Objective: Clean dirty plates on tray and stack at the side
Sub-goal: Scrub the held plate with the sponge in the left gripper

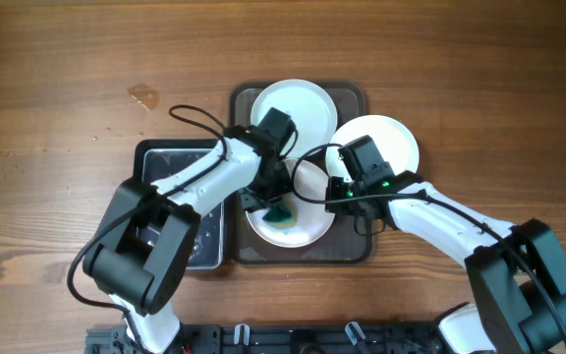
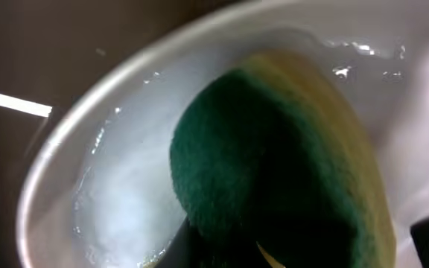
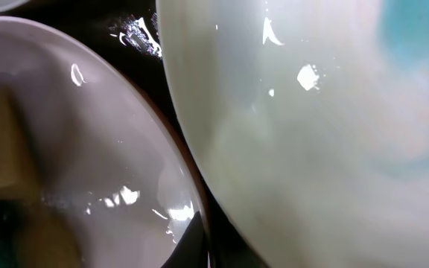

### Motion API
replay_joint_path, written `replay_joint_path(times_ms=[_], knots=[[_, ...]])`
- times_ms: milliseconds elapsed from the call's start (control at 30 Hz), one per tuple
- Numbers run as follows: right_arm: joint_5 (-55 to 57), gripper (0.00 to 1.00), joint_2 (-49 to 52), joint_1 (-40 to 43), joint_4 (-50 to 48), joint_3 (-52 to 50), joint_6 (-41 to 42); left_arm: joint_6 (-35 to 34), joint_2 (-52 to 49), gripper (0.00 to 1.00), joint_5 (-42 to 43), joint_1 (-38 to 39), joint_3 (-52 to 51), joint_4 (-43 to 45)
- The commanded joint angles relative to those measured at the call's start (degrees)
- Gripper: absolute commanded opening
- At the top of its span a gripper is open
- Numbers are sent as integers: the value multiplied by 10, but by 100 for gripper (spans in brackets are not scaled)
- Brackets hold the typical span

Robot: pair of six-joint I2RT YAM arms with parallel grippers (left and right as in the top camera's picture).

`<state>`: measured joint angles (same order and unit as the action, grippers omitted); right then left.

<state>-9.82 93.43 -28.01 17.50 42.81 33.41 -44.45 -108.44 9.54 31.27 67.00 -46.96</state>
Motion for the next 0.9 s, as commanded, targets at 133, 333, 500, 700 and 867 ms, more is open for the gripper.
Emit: replay_joint_path(times_ms=[133, 333, 500, 700, 867], knots=[[61, 4, 13, 4, 13, -7, 10, 31, -24, 4, -99, -28, -21, 11], [65, 4, 13, 4, 16, -7, 10, 32, -38, 4, 145, 28, -23, 131], [65, 4, 12, 4, 16, -7, 1, 5, -61, 4, 206, 85, -23, 176], [64, 4, 12, 4, 17, -7, -3, 7, -61, 4, 240, 91, -23, 182], [65, 4, 12, 4, 18, -7, -3, 21, -58, 4, 137, 54, -23, 108]])
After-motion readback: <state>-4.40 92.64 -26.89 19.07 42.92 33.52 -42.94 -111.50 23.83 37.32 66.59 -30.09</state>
